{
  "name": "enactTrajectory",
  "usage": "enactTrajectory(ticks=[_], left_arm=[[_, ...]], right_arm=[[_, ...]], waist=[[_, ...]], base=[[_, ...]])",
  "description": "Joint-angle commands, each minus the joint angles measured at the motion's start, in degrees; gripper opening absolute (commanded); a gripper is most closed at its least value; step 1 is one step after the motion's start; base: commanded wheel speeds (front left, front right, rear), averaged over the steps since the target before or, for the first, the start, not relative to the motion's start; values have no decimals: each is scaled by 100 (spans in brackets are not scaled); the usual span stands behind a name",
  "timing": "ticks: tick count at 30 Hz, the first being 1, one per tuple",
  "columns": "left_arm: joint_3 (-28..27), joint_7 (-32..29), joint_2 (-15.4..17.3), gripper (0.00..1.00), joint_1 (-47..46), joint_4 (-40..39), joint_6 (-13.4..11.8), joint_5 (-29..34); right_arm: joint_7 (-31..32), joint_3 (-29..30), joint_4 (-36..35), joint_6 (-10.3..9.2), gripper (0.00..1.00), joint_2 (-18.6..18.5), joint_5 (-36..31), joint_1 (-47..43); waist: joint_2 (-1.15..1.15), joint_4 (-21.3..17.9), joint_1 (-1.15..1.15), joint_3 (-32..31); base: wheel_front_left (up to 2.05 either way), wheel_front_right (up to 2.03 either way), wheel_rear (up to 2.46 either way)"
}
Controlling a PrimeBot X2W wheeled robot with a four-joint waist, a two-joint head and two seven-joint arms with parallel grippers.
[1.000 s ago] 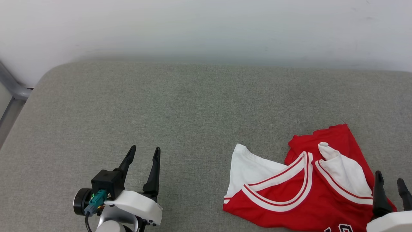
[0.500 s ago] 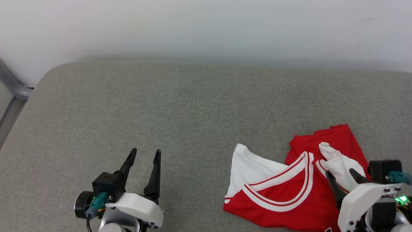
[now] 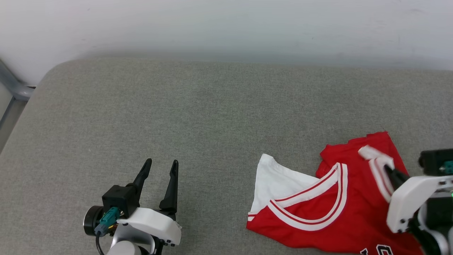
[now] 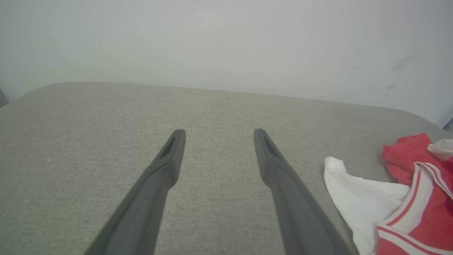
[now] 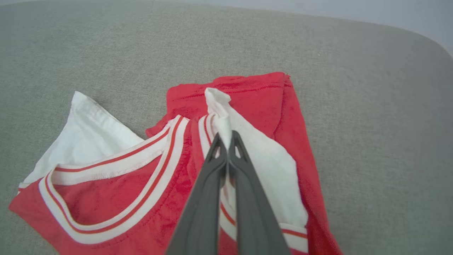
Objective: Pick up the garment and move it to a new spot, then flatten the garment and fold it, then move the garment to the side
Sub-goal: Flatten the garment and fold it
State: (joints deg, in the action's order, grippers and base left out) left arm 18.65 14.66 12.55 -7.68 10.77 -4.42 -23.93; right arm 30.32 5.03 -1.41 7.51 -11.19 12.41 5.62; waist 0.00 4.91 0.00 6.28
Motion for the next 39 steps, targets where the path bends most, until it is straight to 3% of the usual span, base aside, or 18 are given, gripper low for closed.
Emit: enactTrajectory(ticks=[1,6,10,14,19,20,21,23,24,32,39], left_arm=[[-2,23,15,100,-90,9,22,-8],[3,33,-6,100,-105,10,21,10],[20,43,-36,100,-127,30,38,19],[29,48,-58,100,-161,53,66,12],[0,54,-63,100,-193,114,72,10],[-5,55,-59,100,-190,123,69,14],[-5,55,-59,100,-190,123,69,14],[-16,57,-45,100,-175,132,57,20],[-21,56,-38,100,-166,134,52,21],[-29,59,1,100,-61,150,16,5],[-44,40,41,100,55,141,-55,-36]], right_arm=[[-60,102,-102,-4,0,-60,-46,100],[-199,903,-408,-5,0,-27,-309,81],[-274,1756,-432,-7,0,245,-404,-144],[-401,2230,-137,-3,0,483,-324,-334],[-812,2863,914,-5,0,775,-199,-562],[-892,2908,1088,-4,19,798,-187,-559],[-892,2908,1088,-4,19,798,-187,-559],[-1049,2982,1406,-5,78,814,-217,-516],[-1146,3010,1531,-4,100,820,-204,-474],[-2884,2996,1622,-4,100,830,-136,-261],[-3767,2196,1160,-4,100,829,-218,-433]], waist=[[0,-4,0,5],[0,-20,0,47],[0,-9,0,84],[0,15,0,121],[0,18,0,144],[0,12,0,139],[0,12,0,139],[0,-6,0,123],[0,-14,0,113],[0,-56,0,-57],[0,-104,0,-265]], base=[[0,0,0],[0,0,0],[0,0,0],[0,0,0],[0,0,0],[0,0,0],[0,0,0],[0,0,0],[0,0,0],[0,0,0],[0,0,0]])
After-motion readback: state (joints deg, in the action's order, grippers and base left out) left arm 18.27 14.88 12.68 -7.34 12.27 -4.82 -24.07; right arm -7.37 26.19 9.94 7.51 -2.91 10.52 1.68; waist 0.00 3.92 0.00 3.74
